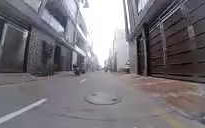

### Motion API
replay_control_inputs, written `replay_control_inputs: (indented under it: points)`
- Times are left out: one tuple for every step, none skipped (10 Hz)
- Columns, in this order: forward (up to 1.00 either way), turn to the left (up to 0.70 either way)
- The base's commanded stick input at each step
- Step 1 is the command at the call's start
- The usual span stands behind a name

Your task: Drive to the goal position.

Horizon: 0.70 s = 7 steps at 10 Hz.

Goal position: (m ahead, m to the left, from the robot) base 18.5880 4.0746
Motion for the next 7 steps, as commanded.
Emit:
replay_control_inputs:
  points:
    - [1.0, 0.0]
    - [1.0, 0.0]
    - [1.0, 0.0]
    - [1.0, 0.0]
    - [1.0, 0.0]
    - [1.0, 0.0]
    - [1.0, 0.0]
